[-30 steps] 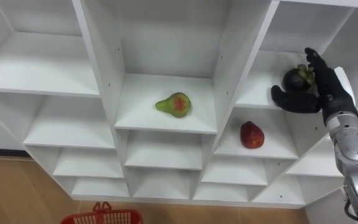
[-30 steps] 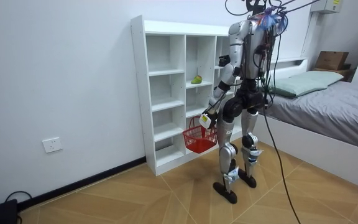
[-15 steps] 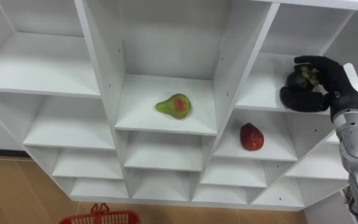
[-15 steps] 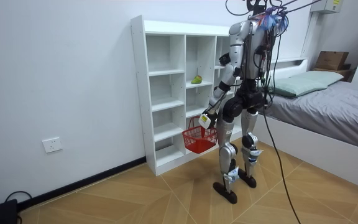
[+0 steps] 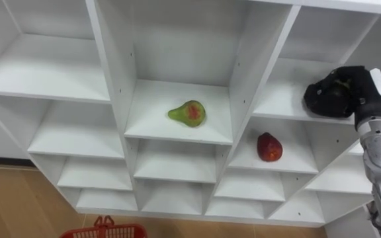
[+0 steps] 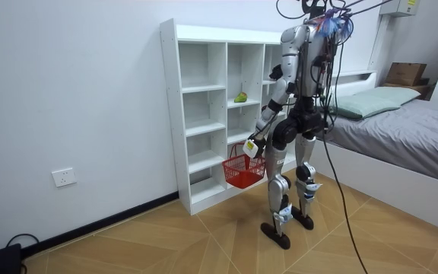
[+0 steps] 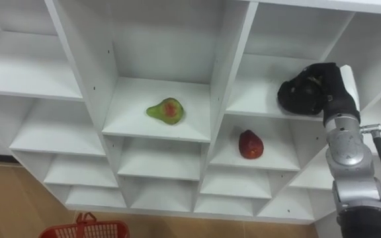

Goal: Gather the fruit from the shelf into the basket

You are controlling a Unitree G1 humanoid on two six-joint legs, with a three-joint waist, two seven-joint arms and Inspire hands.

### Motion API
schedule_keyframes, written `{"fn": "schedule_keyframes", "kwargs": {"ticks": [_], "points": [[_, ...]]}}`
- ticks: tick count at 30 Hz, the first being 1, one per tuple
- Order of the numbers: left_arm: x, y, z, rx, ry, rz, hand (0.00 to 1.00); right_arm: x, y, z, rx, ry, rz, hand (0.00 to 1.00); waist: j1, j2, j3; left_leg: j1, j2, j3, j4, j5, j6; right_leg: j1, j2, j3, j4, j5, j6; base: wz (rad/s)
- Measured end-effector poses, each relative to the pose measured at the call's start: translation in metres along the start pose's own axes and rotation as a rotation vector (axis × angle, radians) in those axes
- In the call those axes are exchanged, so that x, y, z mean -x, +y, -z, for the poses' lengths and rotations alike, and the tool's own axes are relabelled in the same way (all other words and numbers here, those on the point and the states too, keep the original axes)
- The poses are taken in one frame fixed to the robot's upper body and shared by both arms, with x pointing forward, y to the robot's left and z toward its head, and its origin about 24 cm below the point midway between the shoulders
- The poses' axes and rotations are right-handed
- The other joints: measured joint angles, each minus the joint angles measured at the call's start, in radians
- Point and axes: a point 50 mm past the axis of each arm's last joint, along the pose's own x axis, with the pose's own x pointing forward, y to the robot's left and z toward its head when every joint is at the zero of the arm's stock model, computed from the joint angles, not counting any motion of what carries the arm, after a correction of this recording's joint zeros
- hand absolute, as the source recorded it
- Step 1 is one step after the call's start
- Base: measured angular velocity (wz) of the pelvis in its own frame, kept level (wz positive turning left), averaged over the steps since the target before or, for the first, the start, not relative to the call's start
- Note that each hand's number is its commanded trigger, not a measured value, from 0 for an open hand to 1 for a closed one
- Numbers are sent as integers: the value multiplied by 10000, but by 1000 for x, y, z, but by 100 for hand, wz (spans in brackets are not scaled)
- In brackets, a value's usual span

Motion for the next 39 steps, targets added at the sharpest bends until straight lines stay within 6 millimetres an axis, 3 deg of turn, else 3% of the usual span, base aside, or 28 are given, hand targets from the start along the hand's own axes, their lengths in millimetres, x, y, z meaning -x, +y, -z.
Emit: {"fn": "schedule_keyframes", "kwargs": {"ticks": [13, 25, 32, 39], "points": [[0, 0, 0, -6, -5, 51, 100, 0, 2, 0, -20, -3, -123, 100, -1, 2, -12, 23, 0, 8, -11, 0, 0, 3, -2, 40, 15, 0, 0, 0], [-2, -5, -9, -345, -358, 268, 100, 18, 13, -13, -30, -849, -647, 100, -43, 90, -56, 47, 8, 148, -81, 0, 0, -51, 16, 152, 10, -2, 3, -3], [-1, -7, -9, -506, -450, 375, 100, 43, 30, -25, -183, -1698, -1557, 100, -34, 192, -35, 104, 19, 320, -216, 0, 0, -80, 26, 294, -3, -4, 7, -6], [-2, -12, -8, -361, -487, 608, 100, 67, 51, -37, -881, -2323, -2812, 100, -73, 412, -66, 90, 19, 330, -222, 0, 2, -171, 25, 328, 21, 0, 7, -1]]}}
